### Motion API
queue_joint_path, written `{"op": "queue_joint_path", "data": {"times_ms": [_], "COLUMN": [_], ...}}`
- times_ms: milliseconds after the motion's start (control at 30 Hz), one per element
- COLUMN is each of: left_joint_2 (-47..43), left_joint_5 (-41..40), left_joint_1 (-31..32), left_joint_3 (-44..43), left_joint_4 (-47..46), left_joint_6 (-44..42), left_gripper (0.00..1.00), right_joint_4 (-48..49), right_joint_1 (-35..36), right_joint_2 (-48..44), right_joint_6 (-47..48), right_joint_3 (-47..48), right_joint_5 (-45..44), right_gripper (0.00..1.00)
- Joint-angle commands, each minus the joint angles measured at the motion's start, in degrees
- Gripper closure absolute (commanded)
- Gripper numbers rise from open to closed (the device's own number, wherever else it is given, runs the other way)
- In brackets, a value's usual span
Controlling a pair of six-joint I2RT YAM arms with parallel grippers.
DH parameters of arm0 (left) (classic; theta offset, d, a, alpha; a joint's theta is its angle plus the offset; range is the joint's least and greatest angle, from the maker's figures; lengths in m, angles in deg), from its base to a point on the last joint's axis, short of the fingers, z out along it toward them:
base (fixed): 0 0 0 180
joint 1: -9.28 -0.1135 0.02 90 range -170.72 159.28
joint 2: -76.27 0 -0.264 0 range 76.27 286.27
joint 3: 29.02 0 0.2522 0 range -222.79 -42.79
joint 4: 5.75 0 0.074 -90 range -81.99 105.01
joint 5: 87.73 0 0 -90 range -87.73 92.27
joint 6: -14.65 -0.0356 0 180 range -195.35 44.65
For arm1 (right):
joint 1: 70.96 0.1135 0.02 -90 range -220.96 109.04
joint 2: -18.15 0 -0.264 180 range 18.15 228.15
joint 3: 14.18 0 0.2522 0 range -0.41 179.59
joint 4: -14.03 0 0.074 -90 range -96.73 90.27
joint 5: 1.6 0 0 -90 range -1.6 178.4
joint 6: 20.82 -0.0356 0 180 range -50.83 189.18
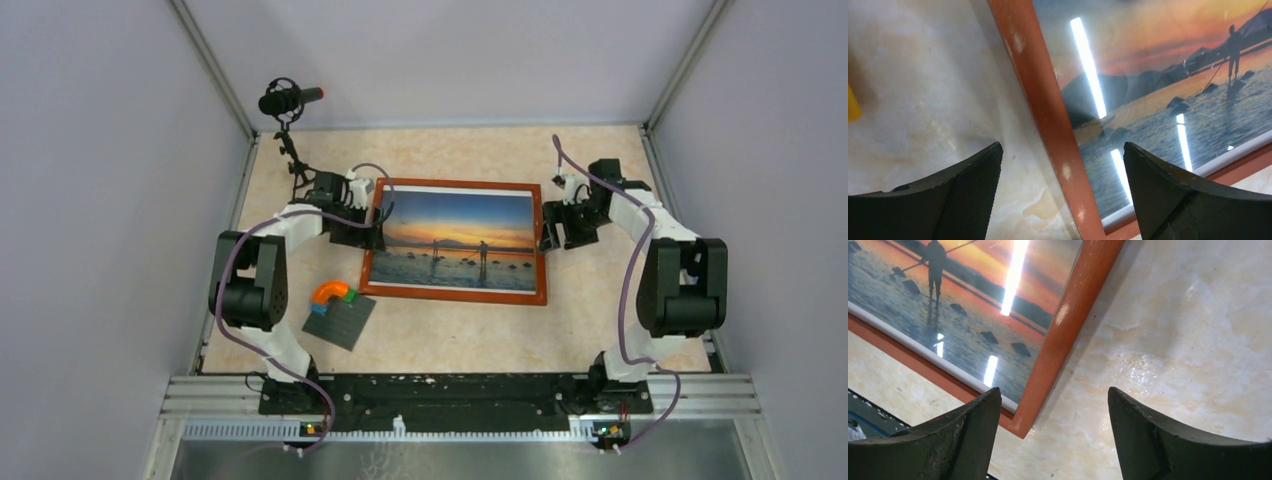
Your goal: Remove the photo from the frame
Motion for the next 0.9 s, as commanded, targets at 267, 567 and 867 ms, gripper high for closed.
{"op": "queue_joint_path", "data": {"times_ms": [267, 567, 867], "left_joint_2": [7.14, 7.58, 0.21], "left_joint_5": [1.08, 1.18, 2.7], "left_joint_1": [5.71, 11.54, 12.96], "left_joint_3": [-6.0, -7.42, -8.63], "left_joint_4": [-0.75, -0.22, 1.4], "left_joint_6": [-0.97, -3.3, -9.38], "left_gripper": [0.11, 0.15, 0.12], "right_joint_4": [1.72, 1.07, -0.2], "right_joint_1": [-6.44, -8.51, -11.88], "right_joint_2": [5.18, 3.98, 2.11], "right_joint_6": [-3.49, -2.49, -1.88], "right_joint_3": [2.97, 0.36, 0.71], "right_joint_5": [2.77, 2.69, 3.33], "right_gripper": [0.23, 0.23, 0.24]}}
